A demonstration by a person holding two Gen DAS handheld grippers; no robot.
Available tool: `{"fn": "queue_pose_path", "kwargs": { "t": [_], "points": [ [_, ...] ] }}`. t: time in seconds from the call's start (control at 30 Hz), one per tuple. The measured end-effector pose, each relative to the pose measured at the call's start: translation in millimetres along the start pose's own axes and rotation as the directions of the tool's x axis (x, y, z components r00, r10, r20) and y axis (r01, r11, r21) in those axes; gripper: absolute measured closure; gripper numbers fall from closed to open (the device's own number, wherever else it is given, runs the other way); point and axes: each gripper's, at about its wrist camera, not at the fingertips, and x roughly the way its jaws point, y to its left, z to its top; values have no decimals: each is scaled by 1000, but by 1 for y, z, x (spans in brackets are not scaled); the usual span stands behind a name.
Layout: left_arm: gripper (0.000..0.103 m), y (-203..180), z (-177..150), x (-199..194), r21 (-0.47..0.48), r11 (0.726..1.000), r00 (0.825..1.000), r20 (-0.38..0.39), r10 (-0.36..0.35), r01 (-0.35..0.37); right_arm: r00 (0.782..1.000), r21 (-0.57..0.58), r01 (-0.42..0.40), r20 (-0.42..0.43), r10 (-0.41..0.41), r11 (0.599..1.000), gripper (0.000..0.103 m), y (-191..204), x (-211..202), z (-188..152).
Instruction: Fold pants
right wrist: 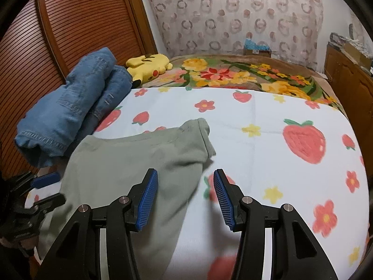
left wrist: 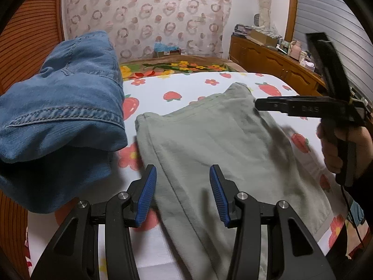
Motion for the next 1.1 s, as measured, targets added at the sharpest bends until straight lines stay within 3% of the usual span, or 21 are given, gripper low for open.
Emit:
{"fn": "queue_pose_path", "kwargs": {
  "t": [0.53, 0.57, 0.73, 0.87, 1.1],
  "points": [
    [55, 10, -3, -1, -12, 1000, 1000, -7, 6, -7, 999, 24, -21, -38, 22, 999, 51, -8, 35, 16],
    [55, 11, -4, 0, -13, 1000, 1000, -10, 8, -8, 999, 20, -26, -37, 27, 999, 54, -7, 34, 15],
    [55, 11, -4, 2, -20, 1000, 1000, -15, 9, -9, 995, -11, -80, -54, 79, 997, 89, -5, 34, 12],
    [55, 9, -3, 1, -15, 1000, 1000, -10, 7, -7, 996, -12, -82, -34, 82, 997, 94, -11, 22, 11],
    [55, 6, -2, -2, -9, 1000, 1000, -1, 2, -2, 999, -63, 18, 29, -16, 998, 95, -13, -17, 20]
  ]
}}
